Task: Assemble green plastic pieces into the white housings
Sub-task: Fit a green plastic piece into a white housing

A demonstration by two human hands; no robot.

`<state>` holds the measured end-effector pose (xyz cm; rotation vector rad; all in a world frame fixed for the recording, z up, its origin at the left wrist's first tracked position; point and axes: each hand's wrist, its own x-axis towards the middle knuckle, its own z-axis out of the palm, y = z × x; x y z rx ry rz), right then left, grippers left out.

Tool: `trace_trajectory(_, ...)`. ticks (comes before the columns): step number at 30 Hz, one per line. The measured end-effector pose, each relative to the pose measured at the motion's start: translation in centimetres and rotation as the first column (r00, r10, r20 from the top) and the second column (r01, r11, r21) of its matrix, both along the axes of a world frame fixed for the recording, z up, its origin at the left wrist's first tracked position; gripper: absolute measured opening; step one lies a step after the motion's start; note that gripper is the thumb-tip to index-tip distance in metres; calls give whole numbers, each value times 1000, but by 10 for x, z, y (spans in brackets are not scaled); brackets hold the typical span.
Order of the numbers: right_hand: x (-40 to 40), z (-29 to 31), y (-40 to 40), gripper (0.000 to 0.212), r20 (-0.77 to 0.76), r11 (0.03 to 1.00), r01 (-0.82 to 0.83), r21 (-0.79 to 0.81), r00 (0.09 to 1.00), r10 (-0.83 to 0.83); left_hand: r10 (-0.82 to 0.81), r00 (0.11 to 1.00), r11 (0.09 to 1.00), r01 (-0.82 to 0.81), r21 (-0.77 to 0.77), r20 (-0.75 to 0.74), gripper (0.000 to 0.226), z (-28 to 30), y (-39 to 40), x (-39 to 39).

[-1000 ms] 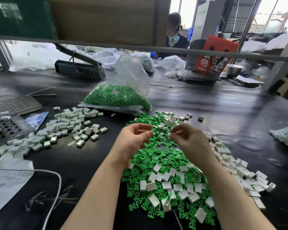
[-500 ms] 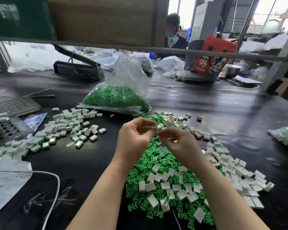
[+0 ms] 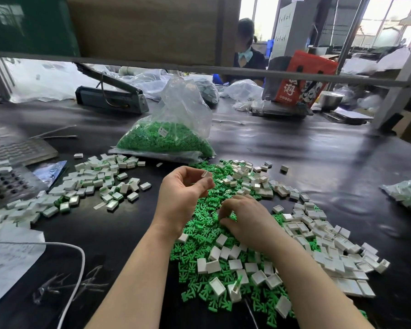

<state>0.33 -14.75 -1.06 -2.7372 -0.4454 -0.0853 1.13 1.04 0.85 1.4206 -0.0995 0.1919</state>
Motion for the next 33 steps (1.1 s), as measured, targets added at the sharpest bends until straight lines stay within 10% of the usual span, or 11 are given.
trace_trajectory(7, 0, -1, 2, 22, -11, 999, 33, 20, 999, -33, -3, 1000, 997, 1, -72, -17, 7, 2, 1, -1)
trace_trajectory(12, 1, 3, -1, 14, 87, 919, 98, 381, 986, -141, -33, 999, 995, 32, -90, -11, 11, 3, 1, -2)
trace_trajectory(18, -3, 16, -4, 12, -131, 402, 146, 904, 989, -66, -79, 997, 992, 77, -103, -15, 13, 5, -3, -5)
trace_trajectory(22, -3, 21, -6, 9, -237, 19, 236, 972, 970, 57, -52, 999, 998, 52, -43, -5, 14, 3, -4, -5)
trace_trajectory(33, -1, 22, -6, 18, -240, -113, 254, 961, 963, 124, -85, 996, 996, 85, 2, -13, 14, 4, -10, -8)
